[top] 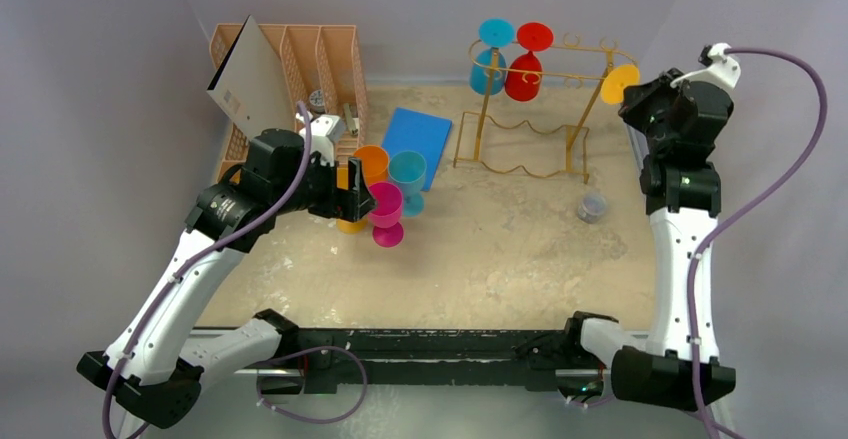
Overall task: Take the wine glass off the wine glass rack
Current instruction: Pick up the wine glass from the wine rack, then place the wine glass at the center of the board.
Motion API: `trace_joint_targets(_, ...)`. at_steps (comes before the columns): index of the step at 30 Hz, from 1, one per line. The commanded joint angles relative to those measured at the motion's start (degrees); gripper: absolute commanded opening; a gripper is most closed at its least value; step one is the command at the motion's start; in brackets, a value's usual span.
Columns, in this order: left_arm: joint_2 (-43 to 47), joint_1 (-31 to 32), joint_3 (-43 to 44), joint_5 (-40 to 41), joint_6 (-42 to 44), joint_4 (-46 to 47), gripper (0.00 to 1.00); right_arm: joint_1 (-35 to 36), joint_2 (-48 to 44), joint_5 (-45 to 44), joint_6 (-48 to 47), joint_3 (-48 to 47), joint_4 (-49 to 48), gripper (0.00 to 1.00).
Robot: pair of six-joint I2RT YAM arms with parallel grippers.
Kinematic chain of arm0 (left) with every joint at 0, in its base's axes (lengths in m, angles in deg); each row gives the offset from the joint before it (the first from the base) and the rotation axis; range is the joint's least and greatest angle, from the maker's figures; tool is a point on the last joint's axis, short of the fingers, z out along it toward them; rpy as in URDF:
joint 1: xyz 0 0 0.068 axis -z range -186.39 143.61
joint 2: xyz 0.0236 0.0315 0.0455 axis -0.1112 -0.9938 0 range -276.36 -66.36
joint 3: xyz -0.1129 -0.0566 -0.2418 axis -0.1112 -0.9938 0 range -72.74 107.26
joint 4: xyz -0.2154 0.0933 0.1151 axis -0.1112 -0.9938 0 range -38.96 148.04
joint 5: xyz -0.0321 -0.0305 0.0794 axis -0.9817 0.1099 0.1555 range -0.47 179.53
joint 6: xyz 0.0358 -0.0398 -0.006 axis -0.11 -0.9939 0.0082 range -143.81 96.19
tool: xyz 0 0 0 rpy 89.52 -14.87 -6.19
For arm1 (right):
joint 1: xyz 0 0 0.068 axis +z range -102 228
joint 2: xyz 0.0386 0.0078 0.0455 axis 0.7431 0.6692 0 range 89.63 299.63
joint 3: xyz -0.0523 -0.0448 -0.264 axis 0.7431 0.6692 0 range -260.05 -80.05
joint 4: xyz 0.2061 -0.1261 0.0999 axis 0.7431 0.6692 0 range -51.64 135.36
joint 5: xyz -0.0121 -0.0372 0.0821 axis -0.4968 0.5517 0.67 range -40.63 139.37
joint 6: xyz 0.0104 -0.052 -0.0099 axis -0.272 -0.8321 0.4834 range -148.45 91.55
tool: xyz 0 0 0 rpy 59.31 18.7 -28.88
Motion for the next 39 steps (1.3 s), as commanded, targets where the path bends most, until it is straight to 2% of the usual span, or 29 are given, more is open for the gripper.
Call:
trace_joint_targets(1,0.4,-0.3,-0.4,-1.5,0.1,2.6,0.84,-0.2,-5.0,6.8,3.6,2.8,4.0,0.00)
trace_joint_targets(5,0.8,-0.3,-0.5,-1.9,-0.2,3.0,0.84,-0.2,-11.1,8.3,7.8,9.1,4.1,0.00)
trace_joint_targets(9,1.0,-0.3,-1.0,-3.7,-0.8,4.1,0.85,-0.2,-13.2,10.8,9.3,10.4,4.4,0.00)
trace_joint_targets(16,1.7,-0.3,-3.6,-8.3,-3.3,9.6,0.85,1.2,-14.6,29.9,16.0,16.3,2.3,0.00)
trace_joint_targets(19,1.5,-0.3,-4.6,-11.0,-4.0,12.2,0.84,5.5,-14.7,37.3,17.4,20.8,-0.1,0.00)
trace_joint_targets(24,-1.0,-0.3,-5.6,-18.4,-5.0,16.9,0.82,18.1,-13.0,38.1,12.1,23.1,1.3,0.00)
trace_joint_targets(27,-2.2,-0.3,-5.7,-21.7,-5.2,18.9,0.80,20.7,-13.0,38.2,11.2,24.1,-1.3,0.00)
trace_joint_targets(31,-3.0,-0.3,-6.5,-25.0,-6.4,22.8,0.80,23.2,-11.0,44.4,13.7,24.8,-9.1,0.00)
trace_joint_targets(34,-4.3,-0.1,-6.9,-28.0,-8.2,26.1,0.78,26.3,-9.4,46.7,13.2,24.4,-11.4,0.00)
trace_joint_targets(39,-5.2,1.2,-9.4,-27.8,-12.3,33.0,0.75,29.6,-8.3,49.3,12.6,25.0,-14.9,0.00)
